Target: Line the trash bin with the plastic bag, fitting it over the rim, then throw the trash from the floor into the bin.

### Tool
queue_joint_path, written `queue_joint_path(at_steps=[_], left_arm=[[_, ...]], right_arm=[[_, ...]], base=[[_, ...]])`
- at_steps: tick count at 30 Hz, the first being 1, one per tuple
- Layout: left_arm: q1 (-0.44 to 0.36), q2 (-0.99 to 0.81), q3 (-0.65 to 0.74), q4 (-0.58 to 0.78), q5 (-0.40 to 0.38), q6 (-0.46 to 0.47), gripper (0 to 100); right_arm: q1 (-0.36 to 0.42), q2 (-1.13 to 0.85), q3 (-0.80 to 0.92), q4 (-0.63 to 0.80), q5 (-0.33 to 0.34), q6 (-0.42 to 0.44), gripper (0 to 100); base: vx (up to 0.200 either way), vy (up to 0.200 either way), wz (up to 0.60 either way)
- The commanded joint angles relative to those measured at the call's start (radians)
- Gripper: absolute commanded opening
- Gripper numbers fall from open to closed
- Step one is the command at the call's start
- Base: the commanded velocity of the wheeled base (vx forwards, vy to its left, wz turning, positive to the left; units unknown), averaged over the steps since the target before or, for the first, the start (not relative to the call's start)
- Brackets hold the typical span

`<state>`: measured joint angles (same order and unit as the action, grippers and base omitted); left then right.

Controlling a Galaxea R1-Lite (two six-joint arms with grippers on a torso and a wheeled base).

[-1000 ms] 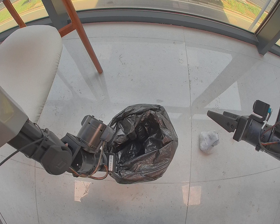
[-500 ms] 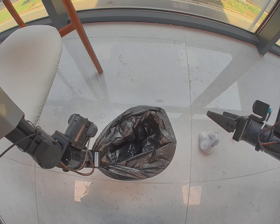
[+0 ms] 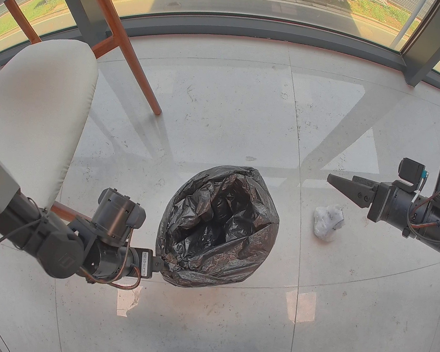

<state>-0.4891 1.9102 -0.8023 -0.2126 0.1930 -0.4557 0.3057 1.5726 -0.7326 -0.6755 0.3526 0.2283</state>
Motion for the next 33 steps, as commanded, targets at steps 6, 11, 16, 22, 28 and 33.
queue_joint_path(at_steps=[6,11,16,22,28,33], left_arm=[[-0.032,-0.166,0.23,-0.145,-0.061,0.037,100],[0.018,-0.134,0.224,-0.195,-0.063,0.123,100],[0.066,-0.023,0.129,-0.212,-0.06,0.137,100],[0.093,0.032,0.064,-0.246,-0.058,0.138,100],[0.06,-0.12,0.091,-0.245,-0.06,0.132,100],[0.049,-0.296,0.167,-0.268,-0.084,0.134,100]], right_arm=[[-0.162,0.007,0.051,0.008,-0.001,-0.007,100],[-0.188,0.04,0.042,-0.001,0.0,-0.009,100],[-0.181,0.038,0.041,-0.001,0.0,-0.009,100],[-0.232,0.061,0.007,0.01,0.002,-0.01,100],[-0.3,0.192,-0.033,-0.002,0.002,-0.033,100],[-0.32,0.293,-0.073,-0.002,0.0,-0.047,100]], base=[[0.0,0.0,0.0],[0.0,0.0,0.0],[0.0,0.0,0.0],[0.0,0.0,0.0],[0.0,0.0,0.0],[0.0,0.0,0.0]])
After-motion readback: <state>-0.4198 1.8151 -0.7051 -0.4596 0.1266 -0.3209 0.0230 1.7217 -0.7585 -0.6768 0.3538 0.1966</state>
